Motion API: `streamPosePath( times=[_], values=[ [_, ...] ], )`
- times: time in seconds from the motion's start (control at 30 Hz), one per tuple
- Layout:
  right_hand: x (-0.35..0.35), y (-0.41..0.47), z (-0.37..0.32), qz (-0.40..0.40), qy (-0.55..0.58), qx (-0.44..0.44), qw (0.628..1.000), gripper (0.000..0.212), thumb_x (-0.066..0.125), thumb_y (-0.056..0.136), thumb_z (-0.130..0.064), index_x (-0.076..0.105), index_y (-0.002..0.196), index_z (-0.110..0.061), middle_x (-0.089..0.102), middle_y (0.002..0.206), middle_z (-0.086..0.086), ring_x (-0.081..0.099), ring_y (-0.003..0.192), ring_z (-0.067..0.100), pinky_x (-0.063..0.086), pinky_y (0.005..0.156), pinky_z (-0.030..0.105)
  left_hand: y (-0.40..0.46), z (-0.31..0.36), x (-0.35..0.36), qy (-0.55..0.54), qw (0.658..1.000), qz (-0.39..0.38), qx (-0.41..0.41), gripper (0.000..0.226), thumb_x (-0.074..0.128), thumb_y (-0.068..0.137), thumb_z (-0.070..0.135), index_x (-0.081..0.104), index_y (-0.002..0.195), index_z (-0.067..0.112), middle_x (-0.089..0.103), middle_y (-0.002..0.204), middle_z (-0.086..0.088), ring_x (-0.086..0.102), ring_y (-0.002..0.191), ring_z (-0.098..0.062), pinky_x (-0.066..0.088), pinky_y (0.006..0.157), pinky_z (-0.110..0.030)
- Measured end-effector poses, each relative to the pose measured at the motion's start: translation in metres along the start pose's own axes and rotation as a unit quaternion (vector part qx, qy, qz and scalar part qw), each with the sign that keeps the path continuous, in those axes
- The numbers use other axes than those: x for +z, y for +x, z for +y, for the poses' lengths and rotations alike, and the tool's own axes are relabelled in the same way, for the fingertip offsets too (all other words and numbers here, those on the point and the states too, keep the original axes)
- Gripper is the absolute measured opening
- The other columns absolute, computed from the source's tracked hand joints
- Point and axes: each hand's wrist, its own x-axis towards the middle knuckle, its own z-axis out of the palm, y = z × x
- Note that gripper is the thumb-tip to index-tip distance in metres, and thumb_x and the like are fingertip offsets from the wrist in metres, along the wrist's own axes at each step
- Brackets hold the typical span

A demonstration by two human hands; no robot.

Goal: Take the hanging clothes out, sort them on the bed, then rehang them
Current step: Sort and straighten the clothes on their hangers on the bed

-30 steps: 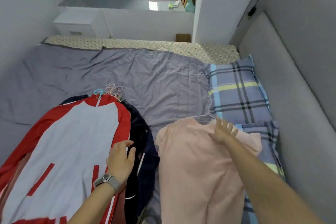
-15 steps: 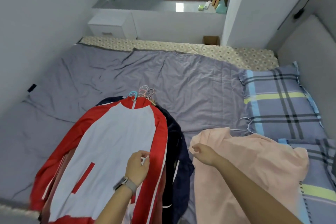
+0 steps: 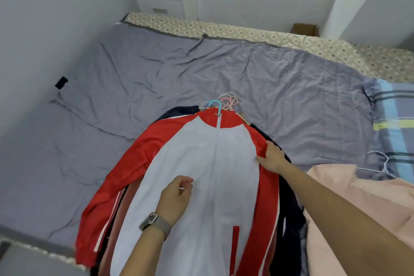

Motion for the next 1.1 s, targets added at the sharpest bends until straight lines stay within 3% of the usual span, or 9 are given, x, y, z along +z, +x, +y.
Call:
streamPosePath(
  times=[0.13,0.37,0.47,0.53,0.6,0.8,0.9,1.0,1.1],
  values=[
    [0.006,0.039,-0.022,0.058,0.006,0.041,0.997,0.079,0.059,0.089,-0.038,0.021,0.142,0.007,0.033,0.145,0.025,0.032,0.134,0.04,0.026,0.111,0.044,0.011,-0.022,-0.004,-0.017,1.0,0.004,-0.005,0.023,0.051,0.09,0.007,0.057,0.088,0.03,0.064,0.091,0.008,0.062,0.084,-0.016,0.046,0.076,-0.019],
    [0.017,0.072,-0.057,0.02,0.158,0.14,0.977,0.11,0.072,0.068,-0.06,0.014,0.148,-0.012,0.035,0.147,0.019,0.035,0.134,0.038,0.03,0.111,0.046,0.018,-0.038,0.002,-0.026,0.999,-0.017,-0.025,0.017,0.052,0.092,0.013,0.057,0.092,0.03,0.063,0.093,0.012,0.063,0.086,-0.011,0.042,0.067,-0.007],
    [0.014,0.08,-0.066,0.0,0.206,0.083,0.975,0.083,0.058,0.071,-0.068,0.039,0.138,-0.025,0.053,0.135,0.005,0.052,0.121,0.029,0.04,0.105,0.04,0.021,-0.044,-0.002,-0.018,0.999,-0.017,-0.031,0.019,0.051,0.092,0.014,0.055,0.09,0.033,0.064,0.095,0.011,0.063,0.087,-0.01,0.042,0.068,-0.008],
    [0.013,0.079,-0.075,0.047,0.163,0.03,0.985,0.047,0.053,0.082,-0.06,0.058,0.108,-0.021,0.064,0.11,0.004,0.059,0.106,0.028,0.044,0.09,0.035,0.022,-0.047,-0.003,-0.021,0.999,-0.014,-0.035,0.021,0.051,0.092,0.013,0.055,0.089,0.034,0.064,0.096,0.01,0.063,0.087,-0.011,0.043,0.068,-0.008],
    [0.011,0.072,-0.09,0.092,0.135,-0.014,0.987,0.035,0.059,0.085,-0.048,0.051,0.084,-0.015,0.061,0.082,0.004,0.061,0.089,0.029,0.041,0.072,0.033,0.022,-0.046,-0.004,-0.023,0.999,-0.012,-0.035,0.023,0.05,0.092,0.012,0.055,0.089,0.034,0.064,0.096,0.01,0.063,0.088,-0.012,0.043,0.066,-0.007],
    [0.028,0.042,-0.109,0.015,0.16,-0.037,0.986,0.05,0.064,0.087,-0.038,0.051,0.12,-0.002,0.063,0.112,0.012,0.059,0.105,0.03,0.043,0.085,0.031,0.019,-0.042,-0.005,-0.021,1.0,0.002,-0.013,0.025,0.052,0.092,0.011,0.055,0.089,0.035,0.065,0.097,0.007,0.063,0.086,-0.013,0.044,0.068,-0.009],
    [0.03,0.011,-0.11,0.015,0.189,-0.082,0.978,0.04,0.049,0.095,-0.04,0.066,0.088,-0.005,0.069,0.09,0.01,0.063,0.088,0.027,0.042,0.072,0.032,0.017,-0.03,-0.009,-0.009,0.997,0.062,0.043,0.031,0.053,0.091,0.007,0.054,0.09,0.038,0.063,0.1,0.006,0.061,0.085,-0.008,0.043,0.069,-0.008],
    [0.018,-0.035,-0.098,0.057,0.227,-0.142,0.962,0.046,0.05,0.093,-0.04,0.044,0.057,-0.012,0.045,0.056,-0.003,0.043,0.056,0.009,0.034,0.057,0.032,0.01,-0.009,-0.026,0.0,0.973,0.185,0.142,0.024,0.05,0.093,0.01,0.057,0.102,0.031,0.057,0.106,0.006,0.054,0.09,-0.002,0.044,0.075,-0.011],
    [0.002,-0.089,-0.064,0.019,0.241,-0.186,0.952,0.05,0.055,0.091,-0.042,0.032,0.057,-0.014,0.031,0.054,-0.006,0.03,0.051,0.005,0.025,0.051,0.026,0.004,0.009,-0.046,0.091,0.936,0.245,0.237,0.031,0.045,0.091,0.023,0.057,0.119,0.02,0.054,0.12,0.007,0.049,0.112,-0.012,0.035,0.098,-0.024]
  ],
)
